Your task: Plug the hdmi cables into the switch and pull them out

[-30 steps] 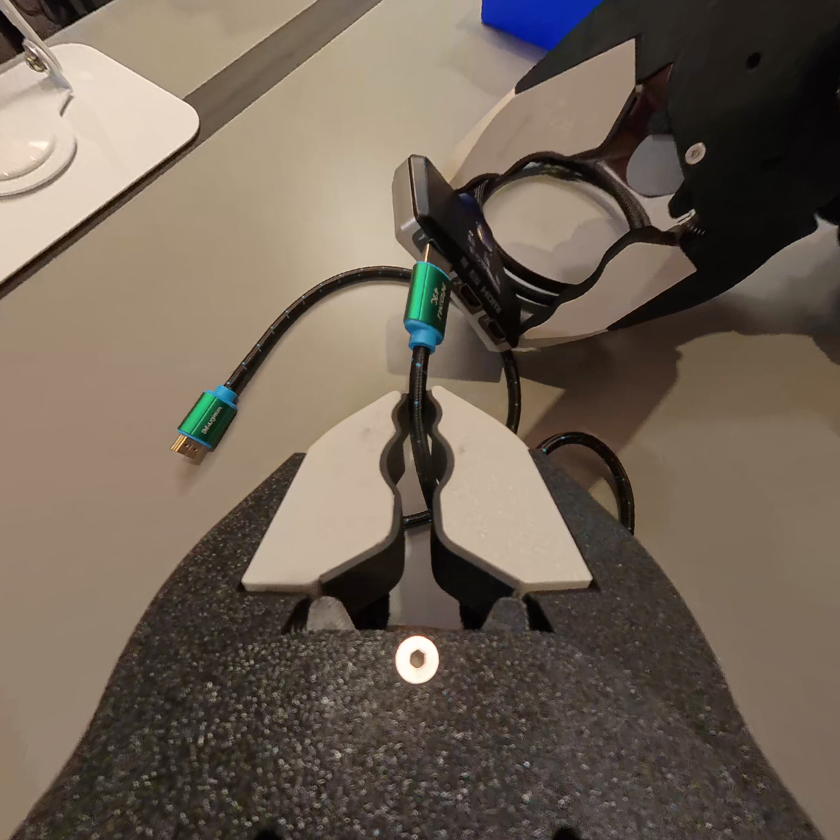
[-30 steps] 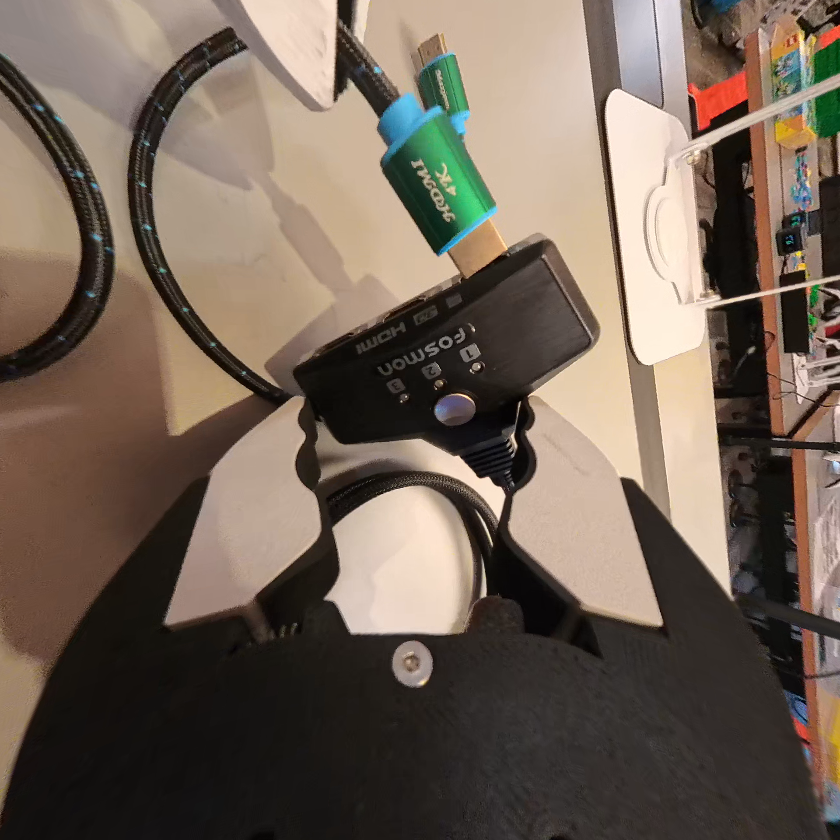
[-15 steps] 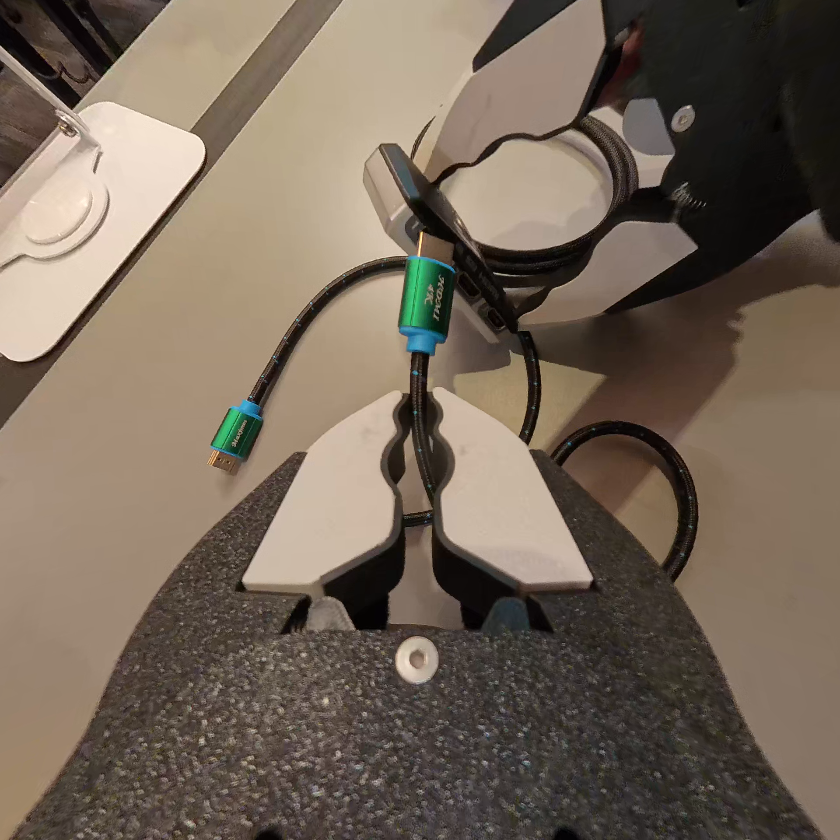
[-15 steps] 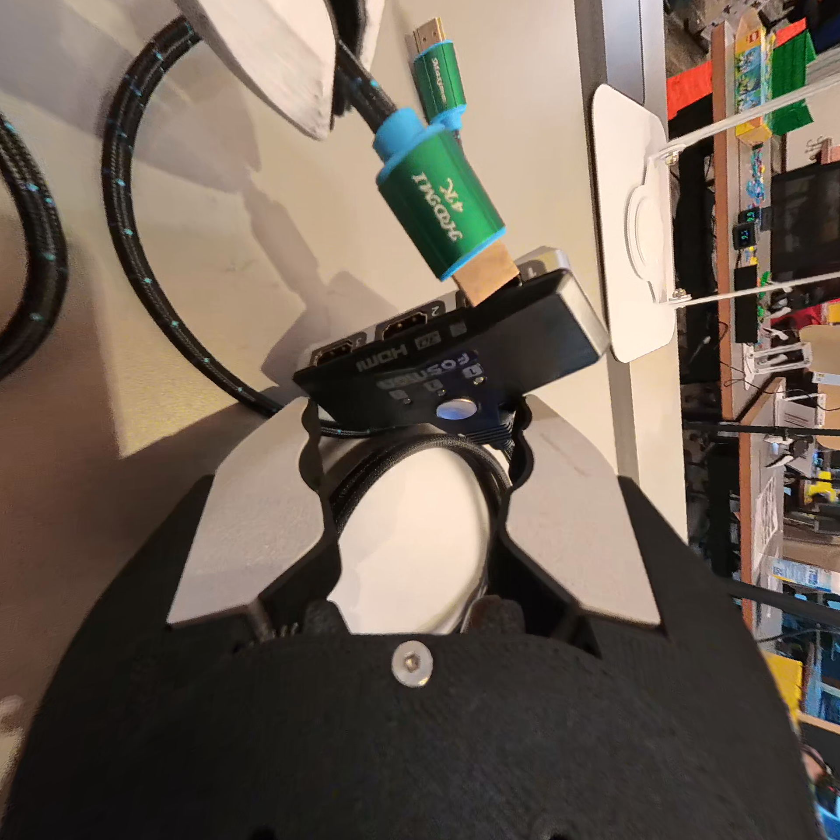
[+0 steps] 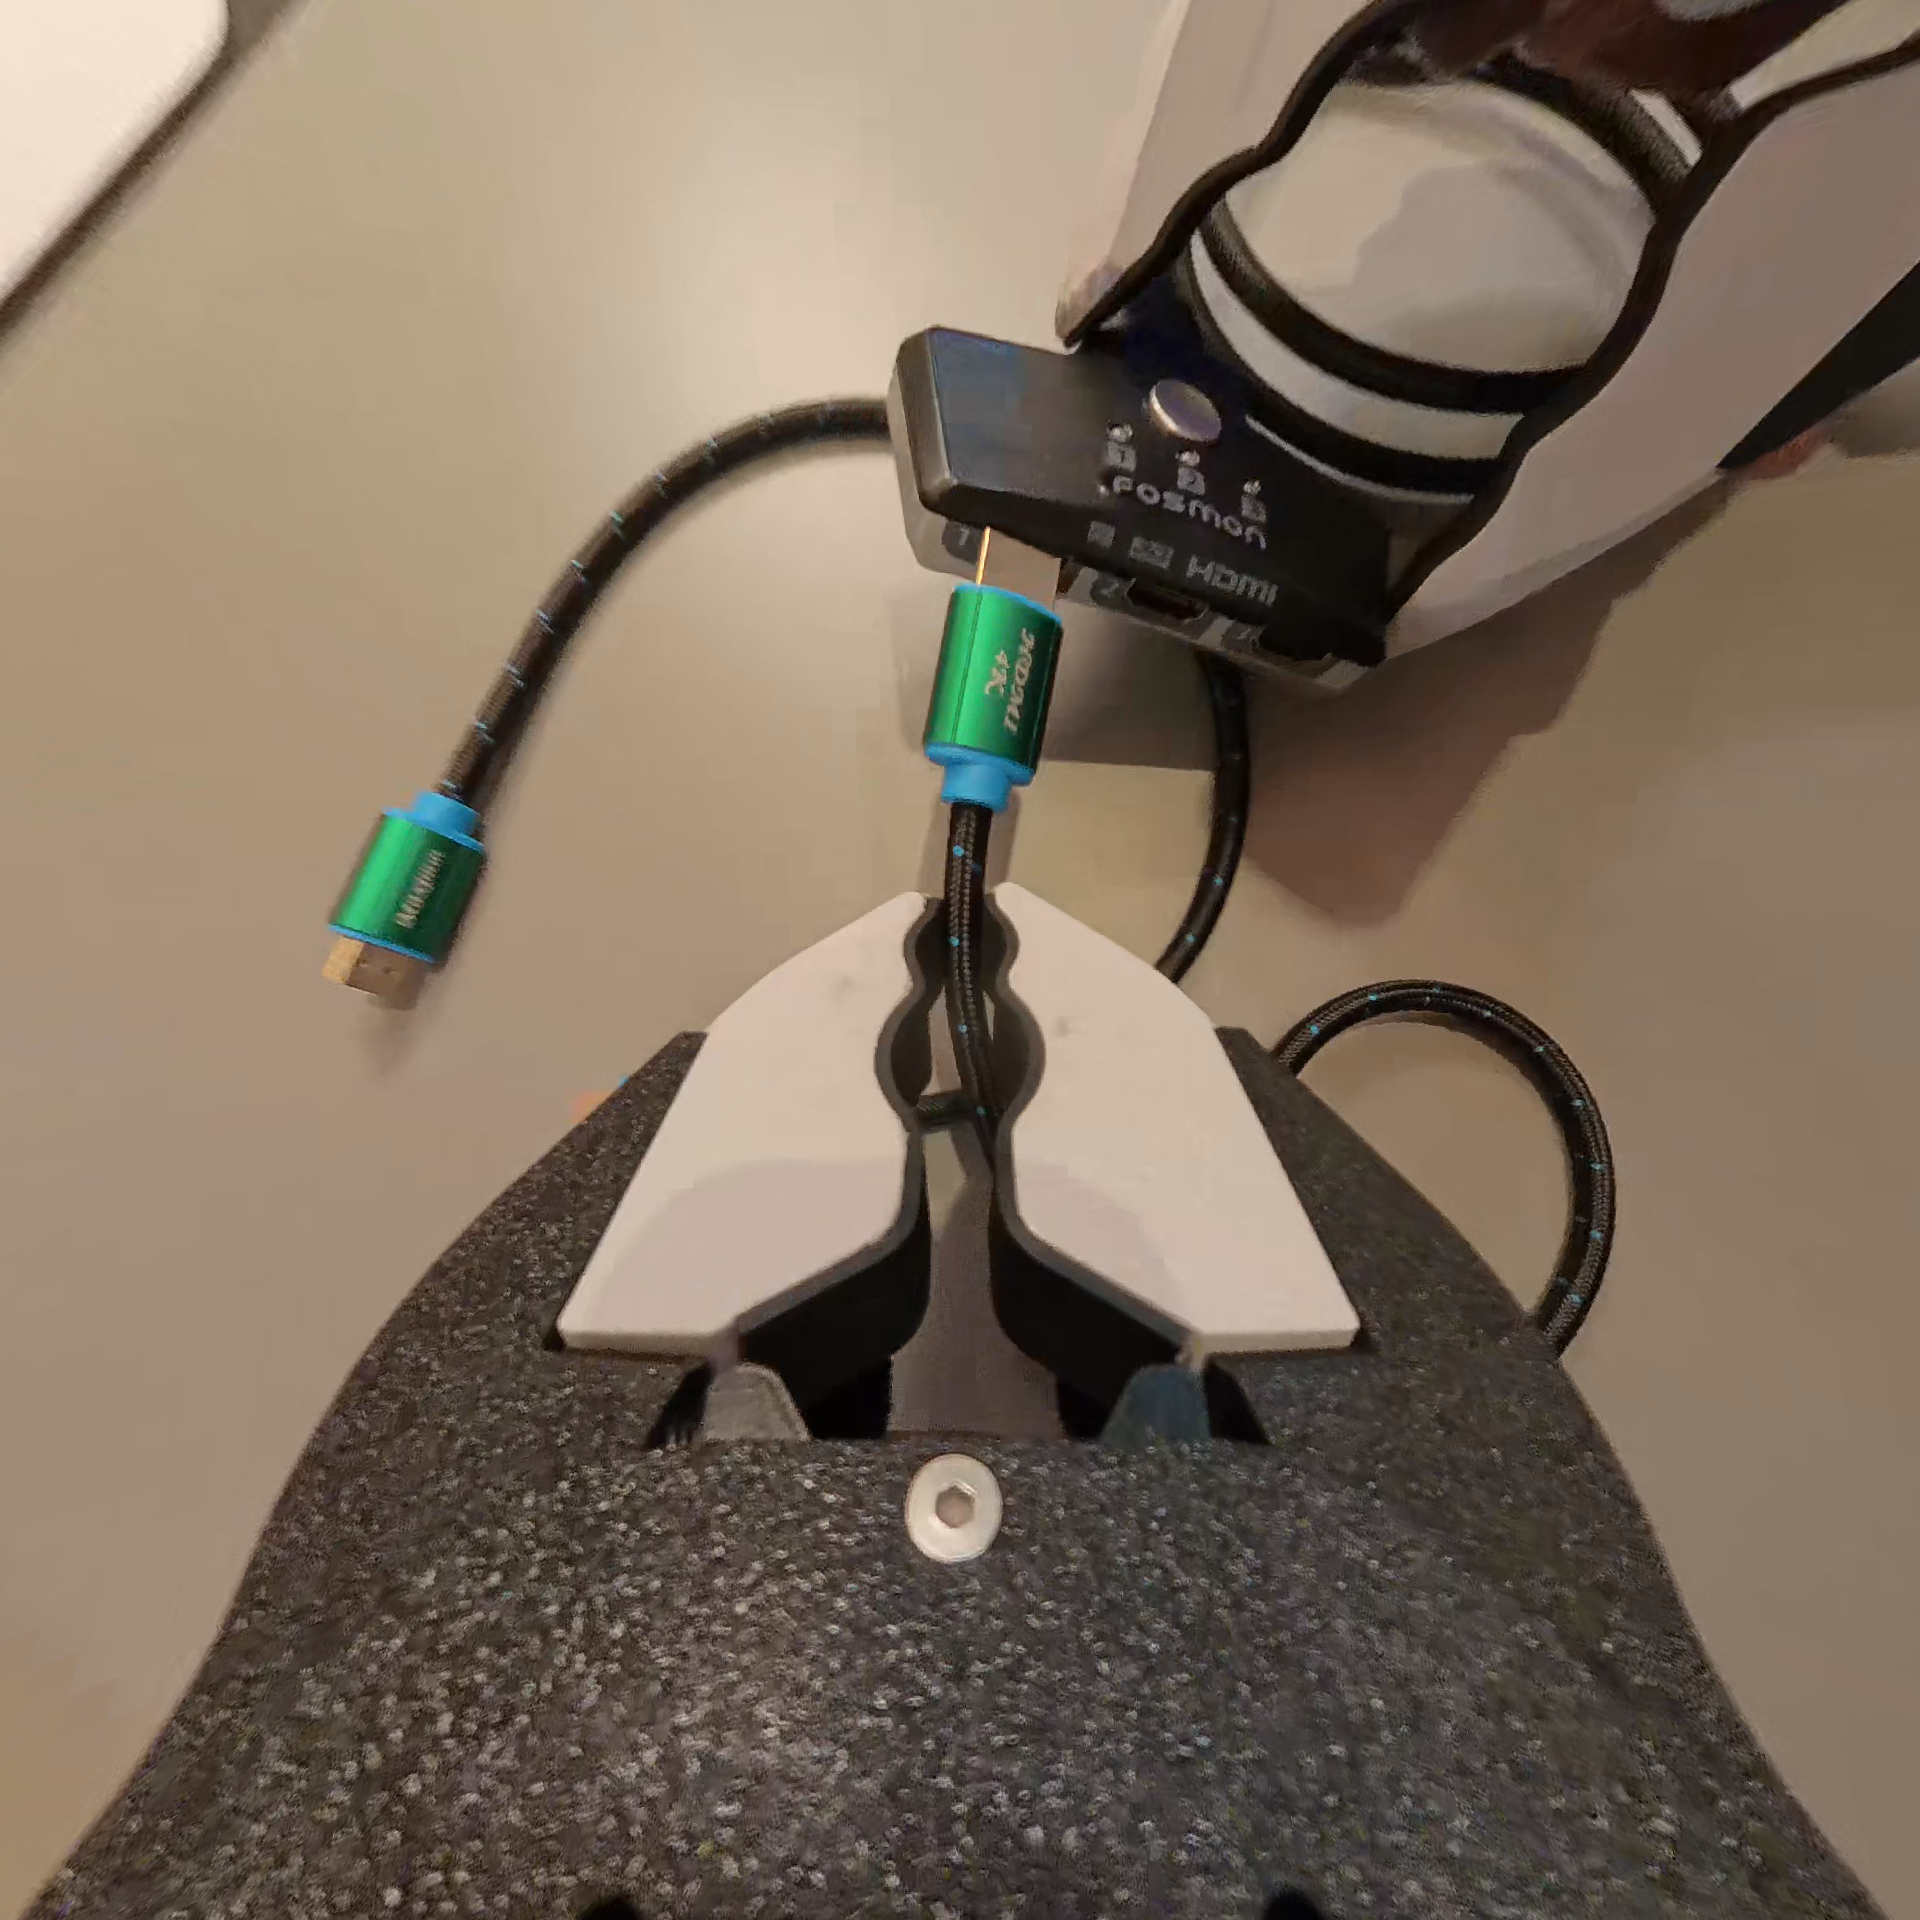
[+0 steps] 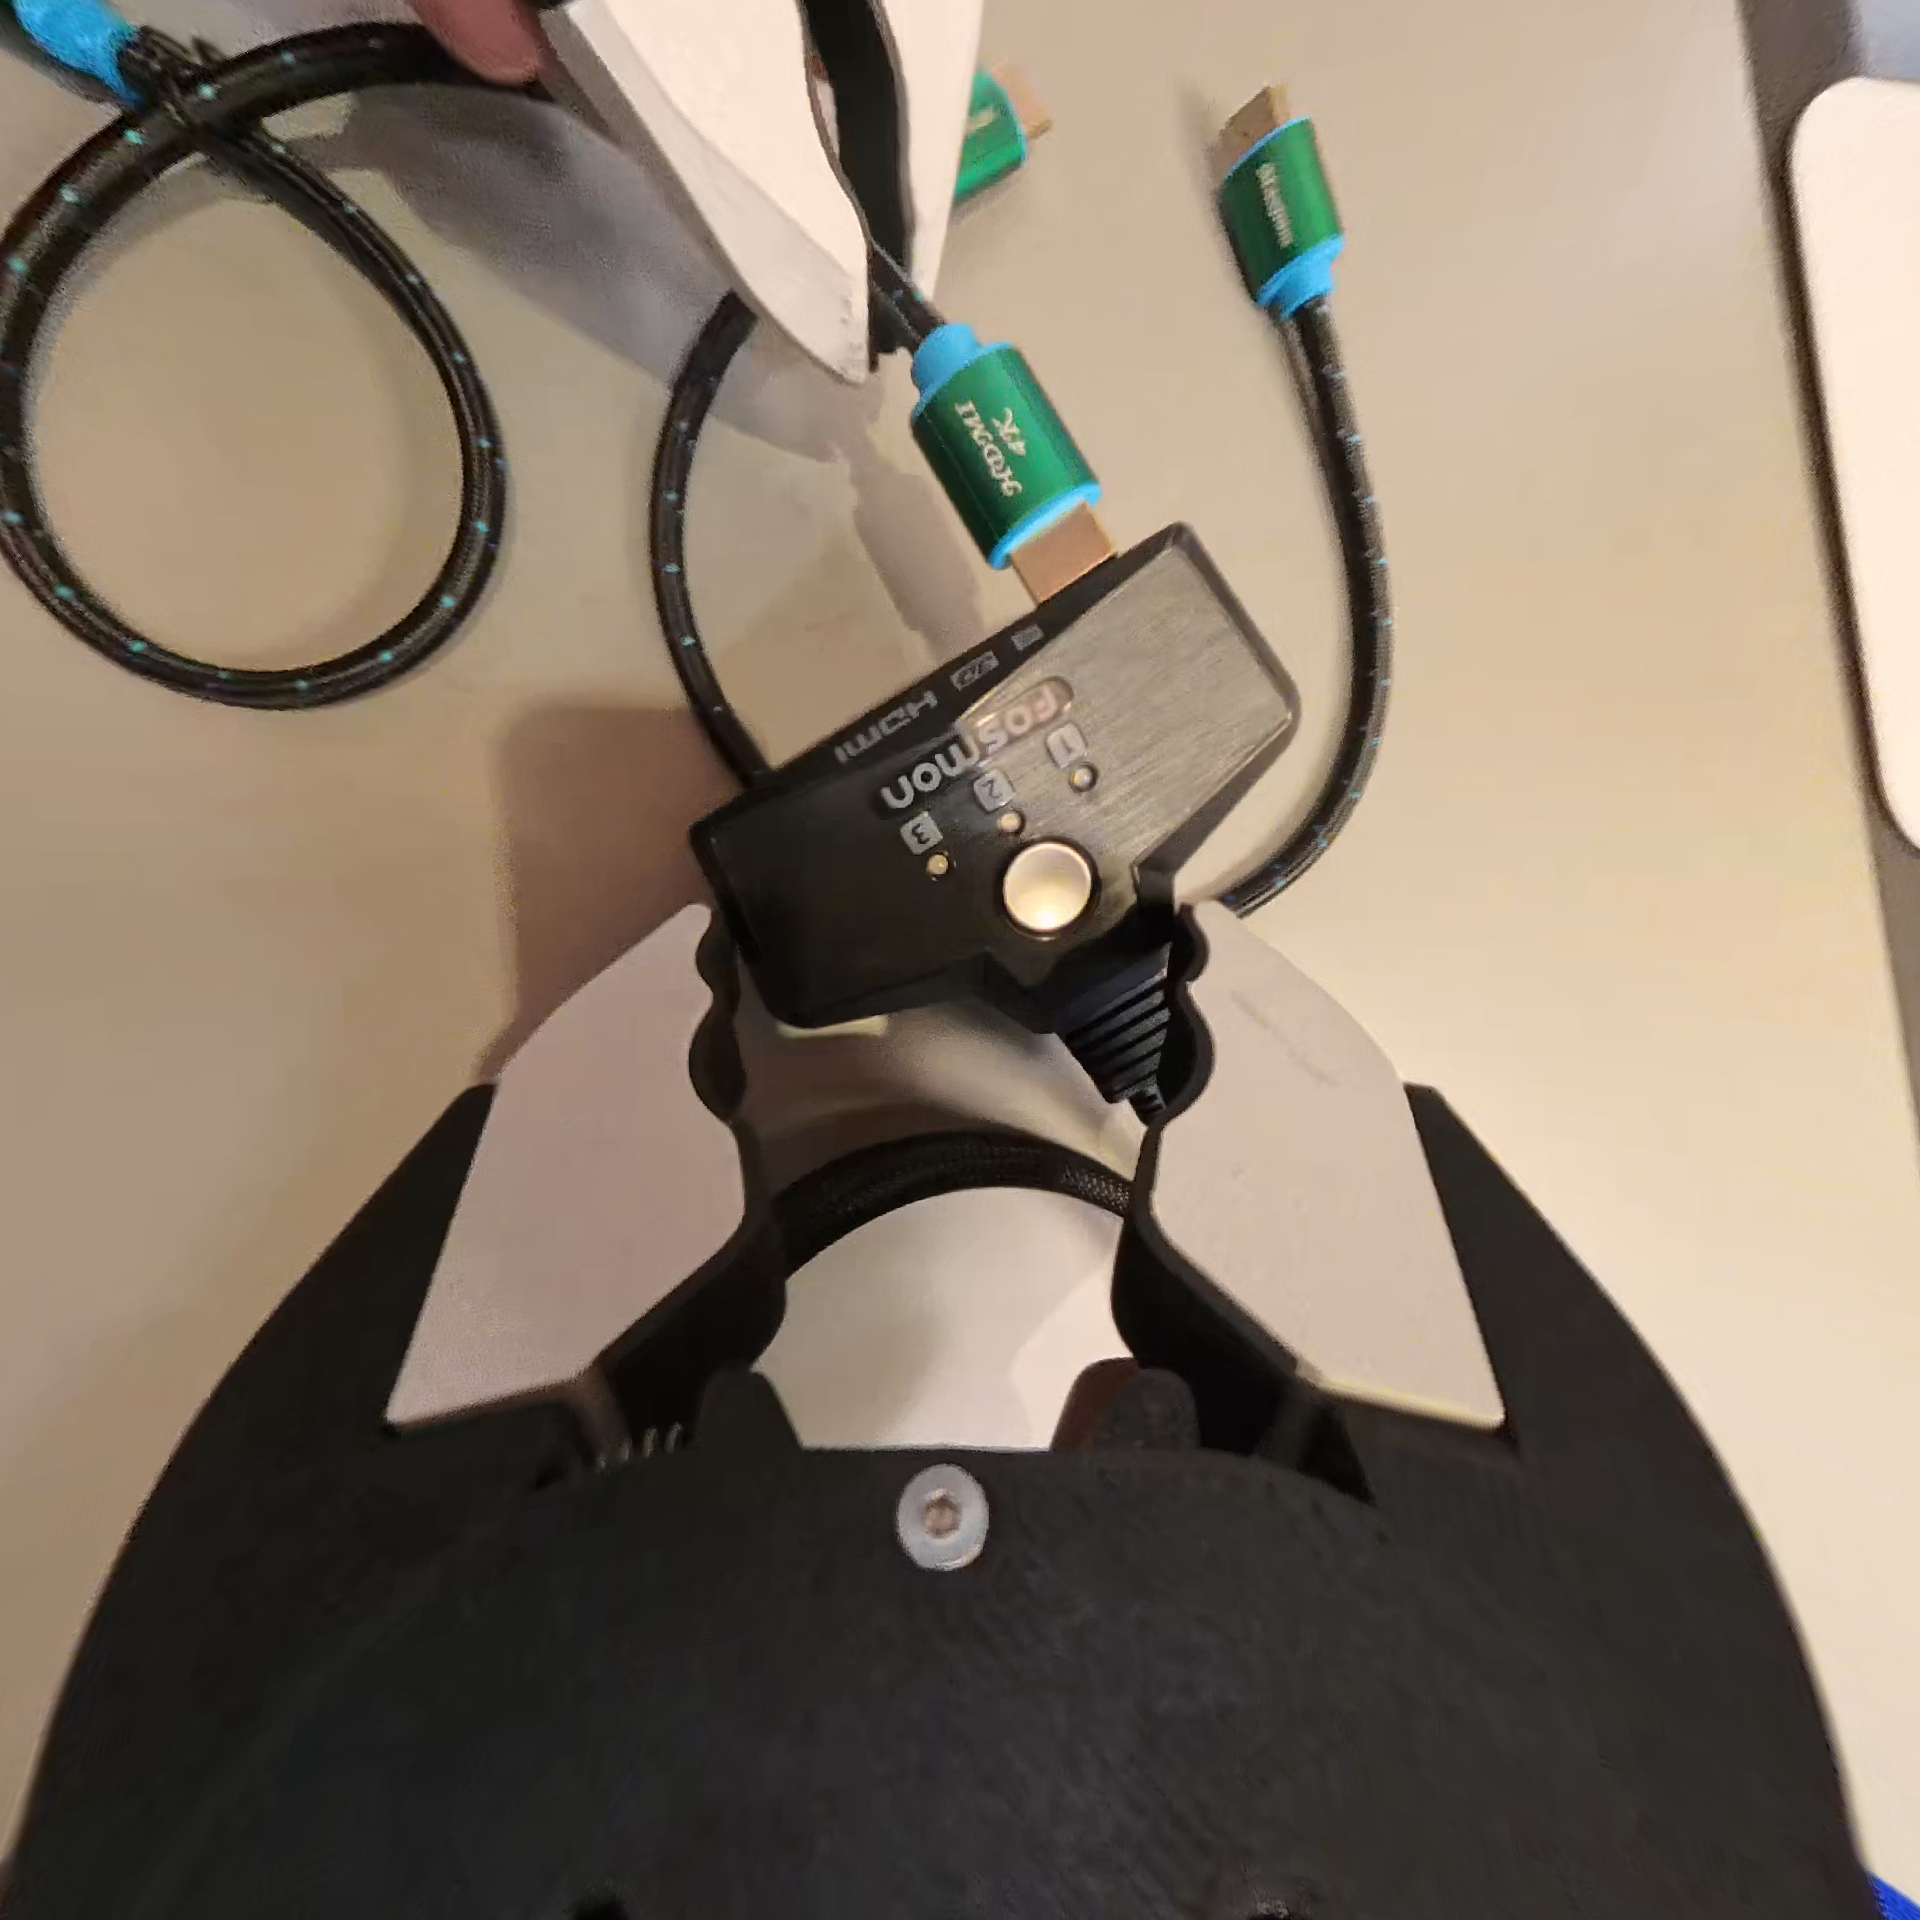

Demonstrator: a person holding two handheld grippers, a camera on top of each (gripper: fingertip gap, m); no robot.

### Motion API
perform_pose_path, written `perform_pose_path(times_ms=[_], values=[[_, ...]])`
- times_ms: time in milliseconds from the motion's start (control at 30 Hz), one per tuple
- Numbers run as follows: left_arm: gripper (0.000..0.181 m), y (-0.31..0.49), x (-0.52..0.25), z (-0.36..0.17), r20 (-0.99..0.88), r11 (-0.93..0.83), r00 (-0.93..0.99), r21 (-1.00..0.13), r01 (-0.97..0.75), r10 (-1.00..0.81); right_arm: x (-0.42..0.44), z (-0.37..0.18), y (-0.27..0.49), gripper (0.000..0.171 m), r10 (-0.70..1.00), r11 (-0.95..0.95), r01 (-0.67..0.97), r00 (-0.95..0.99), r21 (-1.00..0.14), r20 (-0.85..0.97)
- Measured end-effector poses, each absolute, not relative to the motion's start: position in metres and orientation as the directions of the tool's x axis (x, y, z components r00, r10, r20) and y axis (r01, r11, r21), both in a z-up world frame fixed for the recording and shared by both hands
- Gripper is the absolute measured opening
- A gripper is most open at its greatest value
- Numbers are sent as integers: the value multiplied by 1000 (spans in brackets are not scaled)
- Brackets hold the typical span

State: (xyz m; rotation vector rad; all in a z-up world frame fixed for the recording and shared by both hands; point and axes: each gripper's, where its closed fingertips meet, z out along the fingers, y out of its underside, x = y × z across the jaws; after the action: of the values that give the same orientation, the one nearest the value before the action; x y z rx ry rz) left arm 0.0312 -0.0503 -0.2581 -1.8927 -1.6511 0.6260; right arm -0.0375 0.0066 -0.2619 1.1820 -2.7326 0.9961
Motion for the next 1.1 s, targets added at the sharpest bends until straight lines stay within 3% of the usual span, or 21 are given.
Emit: perform_pose_path(times_ms=[67,167,233,500,667,767,867,967,1100], values=[[6,-45,36,-266,66,-81,158,-638,766,985,-34,-263,13,73,-672,532,-648,-715,-546,194],[6,-35,40,-276,130,-76,191,-598,798,973,-24,-255,18,49,-695,507,-631,-702,-587,155],[5,-30,42,-281,171,-66,201,-580,812,965,-22,-250,19,51,-697,501,-626,-701,-598,150],[5,-38,40,-282,187,-22,161,-587,809,969,-35,-250,11,87,-728,495,-618,-679,-610,97],[5,-41,40,-282,220,15,143,-591,806,965,-40,-274,4,117,-795,509,-681,-607,-527,16],[5,-44,41,-282,222,25,133,-590,807,966,-38,-282,6,122,-829,465,-729,-558,-502,42],[5,-42,39,-282,224,25,135,-593,805,965,-34,-290,6,118,-828,464,-739,-558,-488,57],[5,-40,38,-282,221,19,140,-592,805,965,-32,-288,5,95,-809,488,-717,-586,-498,51],[5,-39,38,-280,198,3,142,-593,805,970,-33,-286,5,91,-786,507,-722,-612,-471,92]])
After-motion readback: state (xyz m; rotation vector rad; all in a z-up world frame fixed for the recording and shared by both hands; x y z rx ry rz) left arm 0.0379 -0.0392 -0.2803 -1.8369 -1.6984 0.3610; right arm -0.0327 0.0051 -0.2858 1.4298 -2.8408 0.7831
